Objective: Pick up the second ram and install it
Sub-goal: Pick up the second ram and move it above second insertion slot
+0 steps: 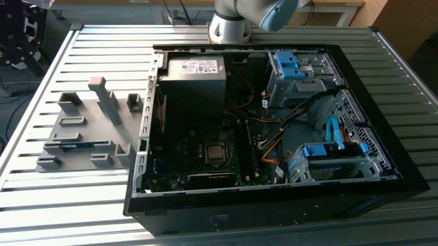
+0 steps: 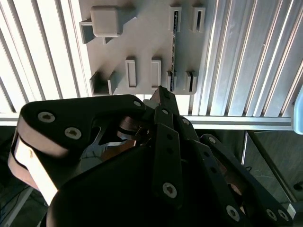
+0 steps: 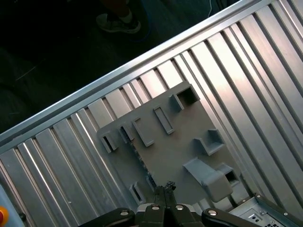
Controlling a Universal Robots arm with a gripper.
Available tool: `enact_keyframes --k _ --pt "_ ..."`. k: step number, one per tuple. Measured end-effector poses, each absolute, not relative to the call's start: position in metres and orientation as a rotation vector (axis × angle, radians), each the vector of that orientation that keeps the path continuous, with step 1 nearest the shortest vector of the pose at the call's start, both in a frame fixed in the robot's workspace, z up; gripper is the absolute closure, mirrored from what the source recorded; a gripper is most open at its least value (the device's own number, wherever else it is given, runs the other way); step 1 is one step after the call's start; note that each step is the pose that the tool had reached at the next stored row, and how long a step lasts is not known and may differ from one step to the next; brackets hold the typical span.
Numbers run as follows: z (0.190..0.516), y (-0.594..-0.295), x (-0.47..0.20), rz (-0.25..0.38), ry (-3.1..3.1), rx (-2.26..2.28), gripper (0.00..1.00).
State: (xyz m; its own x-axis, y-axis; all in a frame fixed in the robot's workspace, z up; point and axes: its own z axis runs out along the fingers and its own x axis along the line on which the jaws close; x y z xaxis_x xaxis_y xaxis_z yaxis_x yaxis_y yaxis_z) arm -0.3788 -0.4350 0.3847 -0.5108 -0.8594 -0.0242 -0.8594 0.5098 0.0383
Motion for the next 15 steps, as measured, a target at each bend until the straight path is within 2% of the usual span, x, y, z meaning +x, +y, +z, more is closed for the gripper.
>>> enact_keyframes --k 15 --pt "0.3842 -0.4354 -0.3791 0.071 2.713 -1.579 0.89"
